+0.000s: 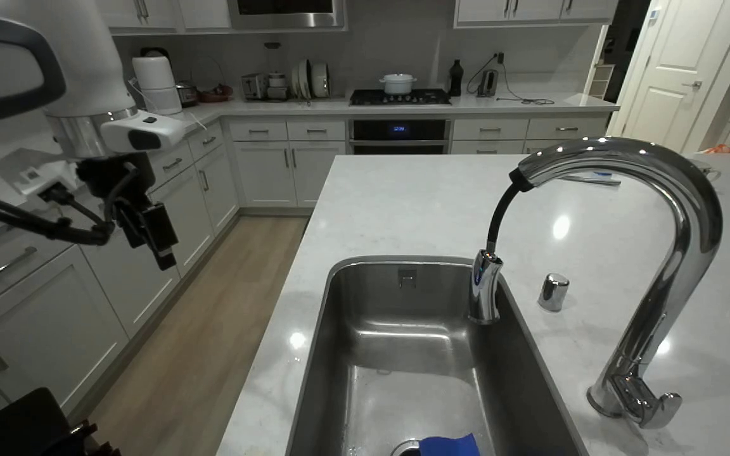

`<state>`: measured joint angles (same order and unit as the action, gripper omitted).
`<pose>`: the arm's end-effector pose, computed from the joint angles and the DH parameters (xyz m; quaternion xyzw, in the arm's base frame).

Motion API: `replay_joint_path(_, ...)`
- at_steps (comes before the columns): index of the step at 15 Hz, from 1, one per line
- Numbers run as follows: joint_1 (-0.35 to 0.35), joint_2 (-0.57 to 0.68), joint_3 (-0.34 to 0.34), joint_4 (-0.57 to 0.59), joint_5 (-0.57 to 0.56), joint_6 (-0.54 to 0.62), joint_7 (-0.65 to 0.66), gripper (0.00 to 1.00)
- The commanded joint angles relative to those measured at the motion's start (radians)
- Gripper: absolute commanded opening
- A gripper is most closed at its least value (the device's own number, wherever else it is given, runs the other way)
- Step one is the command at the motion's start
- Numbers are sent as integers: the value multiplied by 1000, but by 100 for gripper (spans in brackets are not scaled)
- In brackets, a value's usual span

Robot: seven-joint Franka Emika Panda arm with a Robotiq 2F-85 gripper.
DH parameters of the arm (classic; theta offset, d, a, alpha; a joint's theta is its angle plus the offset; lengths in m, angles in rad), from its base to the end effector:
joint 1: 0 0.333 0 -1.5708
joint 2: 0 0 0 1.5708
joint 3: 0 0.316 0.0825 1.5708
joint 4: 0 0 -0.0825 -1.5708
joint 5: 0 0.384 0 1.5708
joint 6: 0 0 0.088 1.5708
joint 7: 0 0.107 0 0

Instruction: Open the faucet

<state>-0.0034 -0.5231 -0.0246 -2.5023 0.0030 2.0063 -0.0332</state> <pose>0.3895 -0.0111 0.4665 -0.9999 -0.0035 -0.0137 0.0071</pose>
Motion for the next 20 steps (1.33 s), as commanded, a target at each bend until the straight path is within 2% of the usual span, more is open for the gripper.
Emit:
replay_joint_path(1, -43, 144, 6, 50, -72, 137, 31, 100)
replay_joint_path(5, -111, 280, 21, 88, -221, 310, 158, 100)
replay_joint_path(9, -164, 363, 6, 136, -373, 326, 351, 100)
replay_joint_path(15, -200, 389, -57, 156, -420, 317, 467, 100)
replay_joint_path(20, -239, 363, -118, 137, -424, 333, 446, 100)
